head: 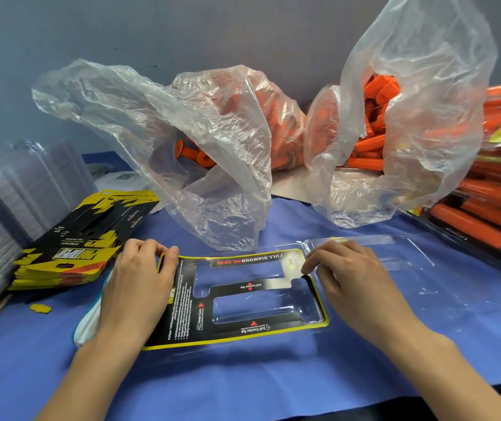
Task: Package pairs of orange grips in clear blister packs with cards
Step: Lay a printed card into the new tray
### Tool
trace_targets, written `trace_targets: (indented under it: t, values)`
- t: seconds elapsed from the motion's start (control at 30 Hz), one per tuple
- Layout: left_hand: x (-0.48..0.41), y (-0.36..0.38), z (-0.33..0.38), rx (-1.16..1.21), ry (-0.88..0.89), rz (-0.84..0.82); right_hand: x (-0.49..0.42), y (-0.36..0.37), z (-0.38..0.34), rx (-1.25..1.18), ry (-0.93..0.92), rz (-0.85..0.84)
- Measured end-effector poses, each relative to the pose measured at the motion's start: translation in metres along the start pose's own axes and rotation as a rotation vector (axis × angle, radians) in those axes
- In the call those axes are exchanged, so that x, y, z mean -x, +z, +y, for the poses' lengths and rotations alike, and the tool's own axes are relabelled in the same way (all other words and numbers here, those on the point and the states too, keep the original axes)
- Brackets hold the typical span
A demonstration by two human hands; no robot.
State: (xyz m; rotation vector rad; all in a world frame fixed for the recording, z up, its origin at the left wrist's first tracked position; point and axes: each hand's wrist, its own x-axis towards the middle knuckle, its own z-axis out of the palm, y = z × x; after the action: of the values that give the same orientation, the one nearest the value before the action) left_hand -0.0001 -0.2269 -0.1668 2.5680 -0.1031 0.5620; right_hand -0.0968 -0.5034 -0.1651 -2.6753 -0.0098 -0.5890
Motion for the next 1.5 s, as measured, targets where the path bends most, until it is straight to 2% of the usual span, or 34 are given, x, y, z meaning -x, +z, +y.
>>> trace_targets:
  t: [0.27, 0.43, 0.53, 0.73, 0.83, 0.97, 1.3, 1.5]
  values:
    - [0.006, -0.013, -0.007, 0.129, -0.018, 0.014, -0.001, 0.0, 0.0, -0.018, 0.01, -0.005]
    - [0.022, -0.027, -0.008, 0.202, -0.037, 0.049, -0.006, -0.001, -0.005, -0.18, -0.005, 0.054]
    - [0.039, -0.029, -0.009, 0.231, -0.103, 0.042, -0.007, -0.002, -0.014, -0.156, -0.065, 0.096]
    - [0.043, -0.023, -0.009, 0.192, -0.115, -0.012, -0.013, 0.008, -0.037, -0.102, -0.2, 0.037]
    - [0.042, -0.02, -0.008, 0.106, -0.09, -0.081, -0.015, 0.017, -0.05, -0.076, -0.237, -0.076]
    - [0.038, -0.016, -0.008, 0.119, -0.09, -0.13, -0.019, 0.032, -0.054, 0.031, -0.242, -0.219]
    - [0.043, -0.011, -0.006, -0.016, -0.079, -0.184, -0.02, 0.042, -0.057, 0.037, -0.209, -0.258]
    - [0.042, -0.015, -0.007, 0.056, -0.098, -0.201, -0.018, 0.044, -0.056, 0.039, -0.211, -0.244]
